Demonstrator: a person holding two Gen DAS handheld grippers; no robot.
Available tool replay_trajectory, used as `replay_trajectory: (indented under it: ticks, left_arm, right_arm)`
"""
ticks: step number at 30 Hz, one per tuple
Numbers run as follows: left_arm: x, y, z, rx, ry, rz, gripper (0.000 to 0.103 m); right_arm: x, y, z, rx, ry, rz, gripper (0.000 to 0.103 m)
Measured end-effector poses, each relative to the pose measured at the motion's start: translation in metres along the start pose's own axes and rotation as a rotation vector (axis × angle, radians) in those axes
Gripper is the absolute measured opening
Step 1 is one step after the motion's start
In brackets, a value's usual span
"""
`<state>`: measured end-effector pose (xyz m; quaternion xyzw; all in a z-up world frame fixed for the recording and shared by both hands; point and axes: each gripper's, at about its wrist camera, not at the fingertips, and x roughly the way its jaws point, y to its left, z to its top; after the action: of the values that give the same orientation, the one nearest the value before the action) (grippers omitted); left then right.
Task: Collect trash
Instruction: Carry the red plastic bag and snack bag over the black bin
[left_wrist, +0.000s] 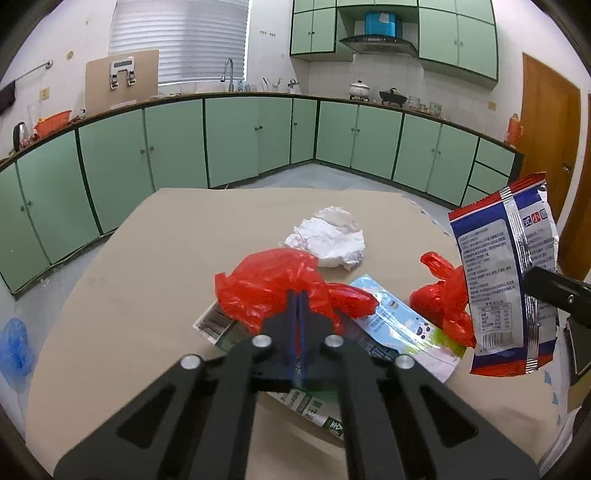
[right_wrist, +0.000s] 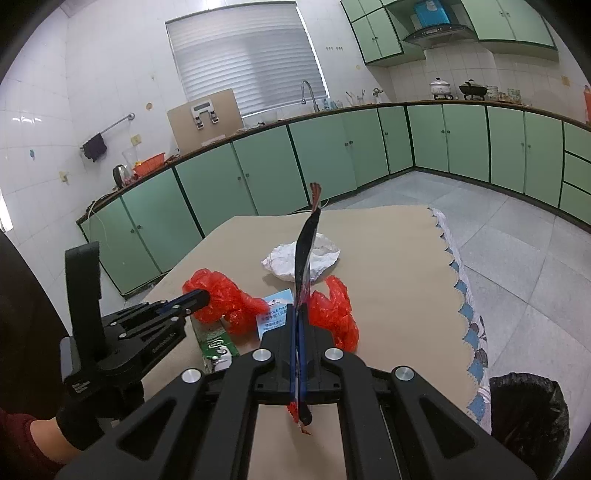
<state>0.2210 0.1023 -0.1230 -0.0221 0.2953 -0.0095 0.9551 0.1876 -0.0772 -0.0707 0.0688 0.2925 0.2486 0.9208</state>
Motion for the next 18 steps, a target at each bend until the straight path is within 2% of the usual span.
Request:
replay_trajectory:
  ticks: [8, 18]
  left_arm:
    - [-0.037, -0.003, 0.012, 0.0, -0.098, -0.003, 0.0]
    - [-0.067, -0.031, 0.024, 0.023, -0.167, -0.07, 0.0]
  right_arm:
    - [-0.011, -0.001, 0.002, 0.004, -0.027, -0.005, 0.002]
    - [-0.039, -0.007, 0.007, 0.014, -0.068, -0.032, 0.002]
